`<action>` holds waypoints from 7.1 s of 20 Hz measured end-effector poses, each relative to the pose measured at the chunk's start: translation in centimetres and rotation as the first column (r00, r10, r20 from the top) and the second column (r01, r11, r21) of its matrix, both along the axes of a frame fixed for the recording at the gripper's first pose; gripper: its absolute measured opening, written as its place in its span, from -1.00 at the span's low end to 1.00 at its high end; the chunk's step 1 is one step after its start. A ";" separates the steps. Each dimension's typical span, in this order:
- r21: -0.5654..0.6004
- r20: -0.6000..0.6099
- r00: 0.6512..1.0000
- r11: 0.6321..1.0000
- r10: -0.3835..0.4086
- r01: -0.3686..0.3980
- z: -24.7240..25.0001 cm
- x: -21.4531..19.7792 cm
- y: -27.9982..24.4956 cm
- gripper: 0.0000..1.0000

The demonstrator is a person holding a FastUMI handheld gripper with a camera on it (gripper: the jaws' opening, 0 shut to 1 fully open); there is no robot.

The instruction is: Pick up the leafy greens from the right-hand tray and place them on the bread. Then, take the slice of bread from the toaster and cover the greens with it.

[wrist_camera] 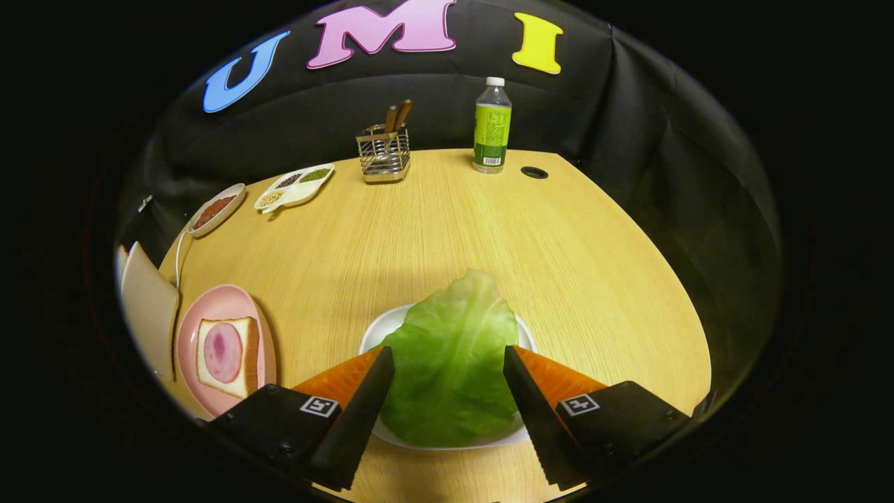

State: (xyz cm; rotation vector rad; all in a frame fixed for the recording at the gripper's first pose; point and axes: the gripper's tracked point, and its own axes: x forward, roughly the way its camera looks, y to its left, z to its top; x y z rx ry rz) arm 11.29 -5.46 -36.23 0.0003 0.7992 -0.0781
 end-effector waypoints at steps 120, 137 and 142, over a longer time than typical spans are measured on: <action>0.018 0.294 0.777 0.809 0.557 -0.587 23.7 -4.7 35.2 0.98; 0.037 0.320 0.670 0.698 0.669 -0.715 23.9 -6.1 53.1 0.97; -0.033 0.227 0.694 0.717 0.684 -0.696 19.1 -5.0 54.8 0.98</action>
